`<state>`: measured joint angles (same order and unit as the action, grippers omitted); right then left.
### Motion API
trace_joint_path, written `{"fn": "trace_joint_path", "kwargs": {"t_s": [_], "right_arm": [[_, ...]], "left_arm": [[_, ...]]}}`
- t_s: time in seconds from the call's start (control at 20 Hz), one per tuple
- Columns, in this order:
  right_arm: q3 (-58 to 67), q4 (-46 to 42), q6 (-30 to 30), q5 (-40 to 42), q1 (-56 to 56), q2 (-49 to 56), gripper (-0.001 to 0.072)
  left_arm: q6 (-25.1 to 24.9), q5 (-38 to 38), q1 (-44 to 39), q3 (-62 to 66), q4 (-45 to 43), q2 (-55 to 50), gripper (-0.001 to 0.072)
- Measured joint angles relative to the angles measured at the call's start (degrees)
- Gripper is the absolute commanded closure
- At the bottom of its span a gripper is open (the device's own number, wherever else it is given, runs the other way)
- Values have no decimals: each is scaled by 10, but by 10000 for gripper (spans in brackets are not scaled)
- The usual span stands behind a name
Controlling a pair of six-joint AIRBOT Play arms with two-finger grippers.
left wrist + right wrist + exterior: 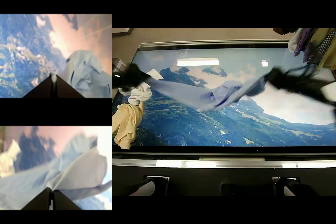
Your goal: Fold the clothes and pants, and hang the long-sleeved shirts on hangers.
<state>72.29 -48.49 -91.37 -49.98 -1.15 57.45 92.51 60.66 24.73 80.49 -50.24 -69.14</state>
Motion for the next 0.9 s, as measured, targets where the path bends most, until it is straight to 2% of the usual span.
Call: {"fn": "trace_joint_path", "kwargs": {"t_s": [0.25, 0.55, 0.7, 0.9], "right_arm": [[239, -100, -50, -54, 100, -104, 680], [369, -217, -141, -91, 130, -154, 679], [384, -224, -163, -129, 133, -137, 679], [382, -169, -171, -196, 134, -48, 679]], "left_arm": [[81, 63, 90, 58, 17, 138, 689], [130, 100, 188, 72, 19, 273, 688], [136, 101, 212, 73, 18, 297, 688], [128, 82, 195, 71, 15, 264, 688]]}}
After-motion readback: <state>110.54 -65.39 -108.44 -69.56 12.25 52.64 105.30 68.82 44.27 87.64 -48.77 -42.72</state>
